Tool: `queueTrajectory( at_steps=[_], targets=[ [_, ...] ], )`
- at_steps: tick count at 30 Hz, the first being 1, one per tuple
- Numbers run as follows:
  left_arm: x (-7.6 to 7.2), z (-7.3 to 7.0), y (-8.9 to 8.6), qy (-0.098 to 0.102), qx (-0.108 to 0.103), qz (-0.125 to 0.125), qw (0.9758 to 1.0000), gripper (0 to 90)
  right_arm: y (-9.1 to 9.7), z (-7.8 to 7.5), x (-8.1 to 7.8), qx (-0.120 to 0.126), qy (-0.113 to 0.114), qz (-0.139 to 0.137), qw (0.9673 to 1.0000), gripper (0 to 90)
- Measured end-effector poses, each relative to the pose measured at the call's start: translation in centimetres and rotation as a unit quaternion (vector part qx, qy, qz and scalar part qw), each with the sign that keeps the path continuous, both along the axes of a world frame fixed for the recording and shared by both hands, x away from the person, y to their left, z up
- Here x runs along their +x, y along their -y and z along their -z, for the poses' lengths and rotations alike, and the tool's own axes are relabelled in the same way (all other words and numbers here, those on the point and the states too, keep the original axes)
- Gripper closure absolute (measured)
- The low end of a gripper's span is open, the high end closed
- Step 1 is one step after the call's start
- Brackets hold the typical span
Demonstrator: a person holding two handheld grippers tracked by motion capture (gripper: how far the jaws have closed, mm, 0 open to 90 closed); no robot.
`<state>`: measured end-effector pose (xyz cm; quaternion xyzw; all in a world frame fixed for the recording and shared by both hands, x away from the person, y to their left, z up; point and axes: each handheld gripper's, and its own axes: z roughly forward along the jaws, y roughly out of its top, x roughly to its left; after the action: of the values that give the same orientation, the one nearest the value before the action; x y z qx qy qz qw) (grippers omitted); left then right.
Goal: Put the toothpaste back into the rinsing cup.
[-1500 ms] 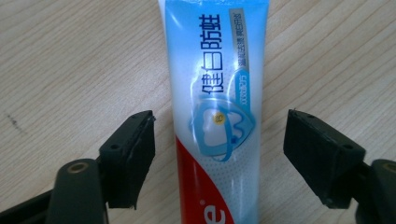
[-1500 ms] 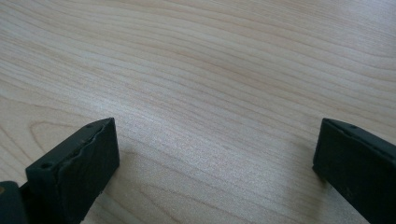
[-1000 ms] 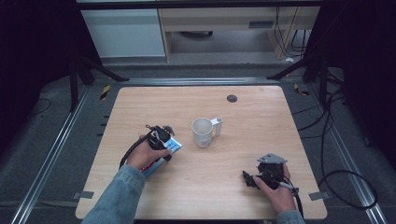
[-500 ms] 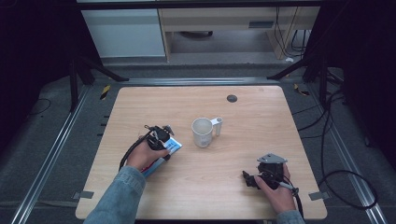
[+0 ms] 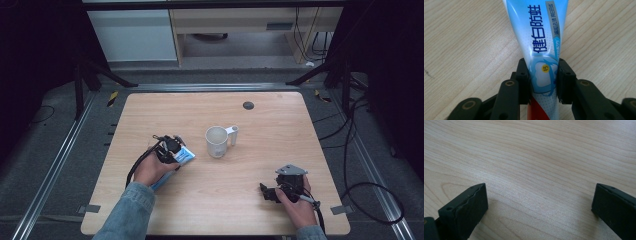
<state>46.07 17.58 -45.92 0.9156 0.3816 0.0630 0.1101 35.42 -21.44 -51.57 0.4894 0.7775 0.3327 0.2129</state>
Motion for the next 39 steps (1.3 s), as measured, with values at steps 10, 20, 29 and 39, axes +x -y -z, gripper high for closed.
queueTrajectory(
  at_steps=[10, 20, 29, 39],
  targets=[
    [-1.3, -2.0, -0.7, 0.044, -0.029, -0.004, 0.9986, 71.3, 0.0, 0.0, 0.0, 0.001, 0.0, 0.001, 1.0, 0.5],
    [-3.2, -4.8, -0.7, 0.097, -0.067, -0.001, 0.9931, 71.6, 0.0, 0.0, 0.0, -0.001, 0.0, -0.001, 1.0, 0.5],
    [-4.2, -5.7, 0.6, 0.113, -0.076, 0.01, 0.9906, 71.6, 0.0, 0.0, 0.0, -0.001, 0.0, -0.002, 1.0, 0.4],
    [-5.4, -6.8, 3.0, 0.137, -0.088, 0.036, 0.9861, 71.6, 0.0, 0.0, 0.0, 0.0, 0.0, -0.003, 1.0, 0.4]
  ],
)
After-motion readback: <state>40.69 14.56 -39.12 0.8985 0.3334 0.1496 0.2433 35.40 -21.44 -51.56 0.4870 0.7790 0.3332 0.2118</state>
